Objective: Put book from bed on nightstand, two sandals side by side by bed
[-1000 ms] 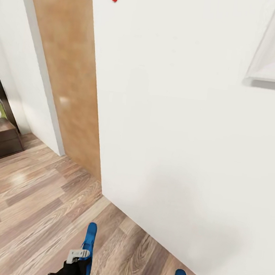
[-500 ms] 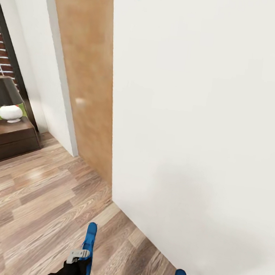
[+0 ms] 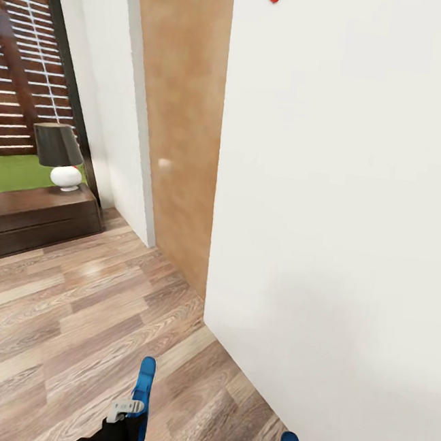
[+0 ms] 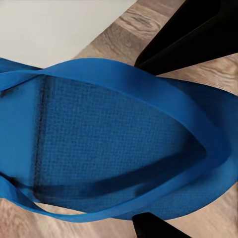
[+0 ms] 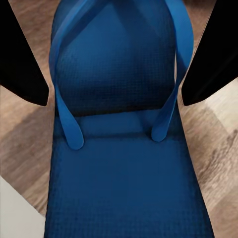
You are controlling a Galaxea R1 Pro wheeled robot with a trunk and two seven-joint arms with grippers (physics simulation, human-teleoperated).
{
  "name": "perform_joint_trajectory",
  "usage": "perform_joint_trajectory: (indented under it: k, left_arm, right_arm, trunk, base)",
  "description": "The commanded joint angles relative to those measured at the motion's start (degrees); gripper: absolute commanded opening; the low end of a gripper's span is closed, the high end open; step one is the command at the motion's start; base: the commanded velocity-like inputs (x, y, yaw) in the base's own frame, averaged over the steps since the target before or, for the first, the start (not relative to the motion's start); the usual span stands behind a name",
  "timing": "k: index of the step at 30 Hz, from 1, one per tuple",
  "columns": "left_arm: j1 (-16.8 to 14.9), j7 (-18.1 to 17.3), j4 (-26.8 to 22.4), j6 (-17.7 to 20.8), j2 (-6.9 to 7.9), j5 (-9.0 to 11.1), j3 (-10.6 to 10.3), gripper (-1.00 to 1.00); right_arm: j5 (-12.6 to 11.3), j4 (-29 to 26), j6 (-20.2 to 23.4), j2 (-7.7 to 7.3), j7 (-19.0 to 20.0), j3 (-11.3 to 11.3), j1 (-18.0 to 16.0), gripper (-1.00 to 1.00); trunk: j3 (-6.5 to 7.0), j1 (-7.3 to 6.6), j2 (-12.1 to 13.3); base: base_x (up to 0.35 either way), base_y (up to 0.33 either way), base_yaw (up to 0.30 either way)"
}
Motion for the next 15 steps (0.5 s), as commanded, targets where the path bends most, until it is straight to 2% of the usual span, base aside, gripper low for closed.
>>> perform_joint_trajectory:
  k: [1, 15]
  left_arm:
    - [-0.06, -0.43, 0.09, 0.00, -0.01, 0.35, 0.22, -1.00]
    - [-0.06, -0.43, 0.09, 0.00, -0.01, 0.35, 0.23, -1.00]
  right_arm:
    - [0.45, 0.04, -0.20, 0.00, 0.33, -0.48, -0.02, -1.00]
    - [0.45, 0.04, -0.20, 0.02, 0.24, -0.47, -0.02, -1.00]
  trunk:
    - [-0.05, -0.01, -0.02]
    - [-0.05, -0.01, -0.02]
  base:
    - [0.000, 0.000, 0.292]
    - [0.010, 0.000, 0.291]
